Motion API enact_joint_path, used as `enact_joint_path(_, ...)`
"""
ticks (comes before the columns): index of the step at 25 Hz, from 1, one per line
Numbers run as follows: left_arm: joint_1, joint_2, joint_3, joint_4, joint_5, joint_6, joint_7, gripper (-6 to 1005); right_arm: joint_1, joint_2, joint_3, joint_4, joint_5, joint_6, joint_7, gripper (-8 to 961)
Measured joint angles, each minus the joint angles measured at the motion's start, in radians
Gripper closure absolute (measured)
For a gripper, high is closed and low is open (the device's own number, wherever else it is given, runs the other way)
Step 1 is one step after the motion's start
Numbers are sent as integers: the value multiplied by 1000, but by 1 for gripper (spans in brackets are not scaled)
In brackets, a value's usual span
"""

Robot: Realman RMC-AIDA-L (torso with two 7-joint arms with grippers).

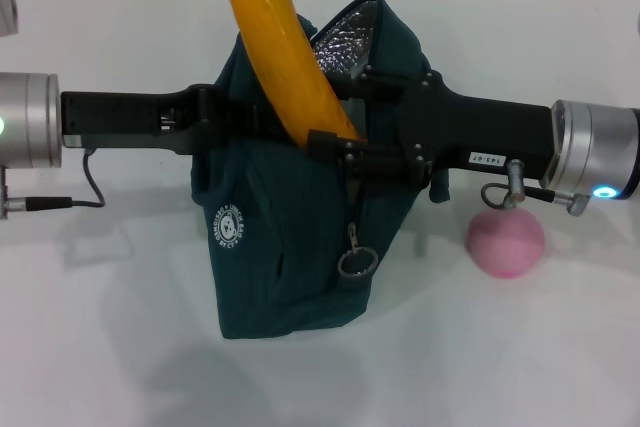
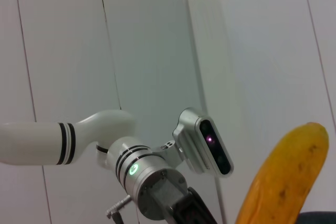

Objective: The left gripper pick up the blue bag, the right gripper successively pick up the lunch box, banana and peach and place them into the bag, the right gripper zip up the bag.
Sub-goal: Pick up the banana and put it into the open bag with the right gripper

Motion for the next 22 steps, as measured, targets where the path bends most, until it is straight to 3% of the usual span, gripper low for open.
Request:
enact_joint_path(8, 1, -3, 0, 0, 0, 0, -2, 964, -15, 0, -2, -5, 0, -4, -1, 245)
enact_joint_path(22, 6, 0, 0, 0, 0, 1, -2, 964, -87, -4, 8, -49, 37, -20, -25, 250)
